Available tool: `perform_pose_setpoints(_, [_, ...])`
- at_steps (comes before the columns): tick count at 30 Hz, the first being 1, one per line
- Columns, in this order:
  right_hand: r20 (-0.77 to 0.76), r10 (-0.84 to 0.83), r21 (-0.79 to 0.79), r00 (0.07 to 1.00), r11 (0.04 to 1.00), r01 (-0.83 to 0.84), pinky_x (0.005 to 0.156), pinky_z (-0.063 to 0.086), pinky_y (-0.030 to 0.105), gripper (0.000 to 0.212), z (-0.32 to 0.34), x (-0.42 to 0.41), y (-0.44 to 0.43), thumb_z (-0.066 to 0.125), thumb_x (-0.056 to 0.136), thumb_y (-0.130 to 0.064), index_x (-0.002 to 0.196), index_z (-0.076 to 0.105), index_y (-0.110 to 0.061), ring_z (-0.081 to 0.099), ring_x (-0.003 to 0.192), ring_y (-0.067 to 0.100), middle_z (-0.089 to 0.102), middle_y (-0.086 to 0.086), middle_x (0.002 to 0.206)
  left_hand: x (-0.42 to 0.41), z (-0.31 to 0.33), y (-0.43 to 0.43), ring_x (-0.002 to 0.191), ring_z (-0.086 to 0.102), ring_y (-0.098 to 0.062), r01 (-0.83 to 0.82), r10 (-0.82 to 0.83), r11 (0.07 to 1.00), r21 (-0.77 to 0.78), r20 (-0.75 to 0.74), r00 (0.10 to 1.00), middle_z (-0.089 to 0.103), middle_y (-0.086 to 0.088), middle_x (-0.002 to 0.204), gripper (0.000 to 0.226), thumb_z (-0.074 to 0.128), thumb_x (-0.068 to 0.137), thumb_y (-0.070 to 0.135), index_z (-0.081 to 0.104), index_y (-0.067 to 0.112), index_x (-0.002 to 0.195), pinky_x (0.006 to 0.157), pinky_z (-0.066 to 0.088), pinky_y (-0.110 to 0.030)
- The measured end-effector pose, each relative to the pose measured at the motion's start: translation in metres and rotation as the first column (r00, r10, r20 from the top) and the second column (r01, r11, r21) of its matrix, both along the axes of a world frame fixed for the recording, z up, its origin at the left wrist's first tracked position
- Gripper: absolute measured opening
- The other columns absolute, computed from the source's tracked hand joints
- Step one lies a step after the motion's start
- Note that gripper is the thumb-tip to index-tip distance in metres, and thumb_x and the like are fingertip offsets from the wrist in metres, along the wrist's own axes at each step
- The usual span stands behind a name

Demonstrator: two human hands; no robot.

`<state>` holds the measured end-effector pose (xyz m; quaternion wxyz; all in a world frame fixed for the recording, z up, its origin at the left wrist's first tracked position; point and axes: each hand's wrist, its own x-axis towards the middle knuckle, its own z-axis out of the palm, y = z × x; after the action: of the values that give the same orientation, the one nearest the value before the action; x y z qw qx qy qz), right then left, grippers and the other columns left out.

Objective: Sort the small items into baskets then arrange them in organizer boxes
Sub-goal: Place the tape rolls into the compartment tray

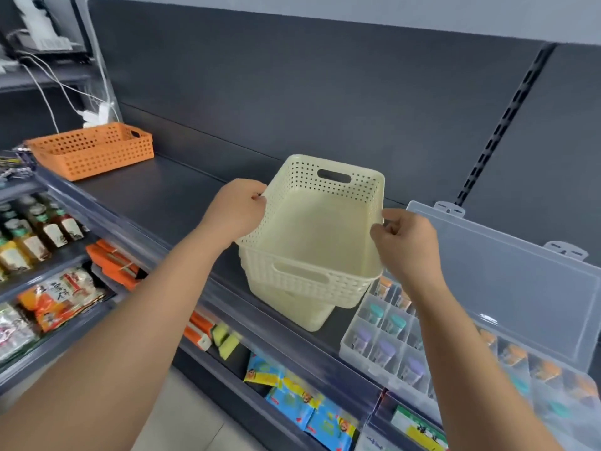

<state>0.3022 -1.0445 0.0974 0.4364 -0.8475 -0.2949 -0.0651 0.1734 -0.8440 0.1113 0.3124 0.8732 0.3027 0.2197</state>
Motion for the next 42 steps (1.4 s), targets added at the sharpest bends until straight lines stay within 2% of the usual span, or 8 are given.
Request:
perform_pose_setpoints(7, [-0.047,-0.09,-0.034,0.995,0.995,0.089,0.054,0.027,0.027,0.017,-0.013,0.018,0.026,0.046,0.075,-0.005,0.082,0.058,0.006,0.023,0.056,0.02,0.031,0.006,0.052,0.037,-0.015,0.034,0.061,0.032,-0.018,0.074,-0.072,0.997,0.034,-0.055,0.996,0.043,-0.009,0.071,0.021,0.039,0.093,0.006,0.051,0.02,0.083,0.06,0.025,-0.03])
perform_pose_setpoints(12, [-0.038,-0.154,-0.022,0.987,0.988,0.154,0.052,0.033,0.025,0.009,-0.017,0.012,0.036,0.049,0.076,-0.005,0.072,0.057,-0.006,0.021,0.047,0.015,0.029,-0.003,0.04,0.046,-0.023,0.058,0.054,0.028,-0.015,0.147,-0.145,0.989,0.033,-0.041,0.989,0.042,-0.003,0.062,0.026,0.038,0.093,0.005,0.06,0.017,0.086,0.056,0.023,-0.028])
perform_pose_setpoints(16, [-0.063,-0.233,-0.027,0.97,0.972,0.232,0.056,0.045,0.025,0.023,-0.019,0.002,0.043,0.053,0.079,-0.007,0.097,0.065,-0.014,0.035,0.048,0.018,0.05,0.01,0.048,0.05,-0.026,0.072,0.057,0.032,-0.016,0.209,-0.209,0.978,0.024,-0.011,0.978,0.047,-0.005,0.065,0.025,0.037,0.092,0.006,0.061,0.012,0.085,0.057,0.024,-0.03])
perform_pose_setpoints(26, [0.003,-0.473,-0.092,0.881,0.877,0.472,0.056,0.034,0.026,0.026,-0.035,-0.025,0.052,0.054,0.075,-0.003,0.098,0.063,0.005,0.032,0.051,0.019,0.041,0.003,0.047,0.053,-0.047,0.085,0.057,0.032,-0.015,0.397,-0.397,0.918,0.011,-0.048,0.917,0.05,-0.019,0.073,0.025,0.036,0.089,0.003,0.06,0.008,0.085,0.055,0.025,-0.03])
perform_pose_setpoints(33, [-0.103,-0.524,-0.082,0.846,0.852,0.518,0.048,0.036,0.022,0.035,-0.063,-0.035,0.053,0.057,0.087,-0.02,0.121,0.062,-0.024,0.041,0.044,0.003,0.047,-0.014,0.044,0.051,-0.074,0.089,0.08,0.054,-0.019,0.407,-0.408,0.913,-0.022,-0.033,0.912,0.059,-0.004,0.099,0.028,0.036,0.096,0.015,0.06,0.015,0.11,0.072,0.05,-0.04])
perform_pose_setpoints(37, [-0.634,-0.279,0.116,0.722,0.888,0.444,0.073,0.052,0.031,0.043,-0.07,-0.037,0.051,0.047,0.095,-0.047,0.127,0.055,-0.019,0.065,0.086,0.012,0.071,-0.003,0.101,0.047,-0.081,0.089,0.084,0.058,-0.01,0.445,-0.467,0.765,-0.467,0.074,0.881,0.062,0.013,0.096,0.03,0.033,0.098,0.026,0.058,0.041,0.103,0.072,0.046,-0.03])
perform_pose_setpoints(40, [-0.758,-0.17,0.189,0.63,0.866,0.462,0.057,0.053,0.03,0.032,-0.067,-0.04,0.06,0.037,0.099,-0.048,0.1,0.059,-0.025,0.068,0.076,0.015,0.07,-0.004,0.082,0.043,-0.081,0.089,0.083,0.063,-0.014,0.333,-0.401,0.603,-0.725,0.085,0.912,0.069,0.012,0.081,0.033,0.034,0.097,0.028,0.064,0.036,0.086,0.072,0.047,-0.03])
perform_pose_setpoints(42, [-0.754,-0.175,0.195,0.633,0.861,0.471,0.067,0.053,0.035,0.033,-0.068,-0.038,0.068,0.035,0.099,-0.048,0.112,0.056,-0.026,0.063,0.089,0.019,0.064,0.0,0.098,0.042,-0.08,0.093,0.083,0.063,-0.015,0.313,-0.357,0.611,-0.727,0.099,0.929,0.069,0.013,0.075,0.033,0.036,0.096,0.027,0.063,0.034,0.081,0.076,0.047,-0.032])
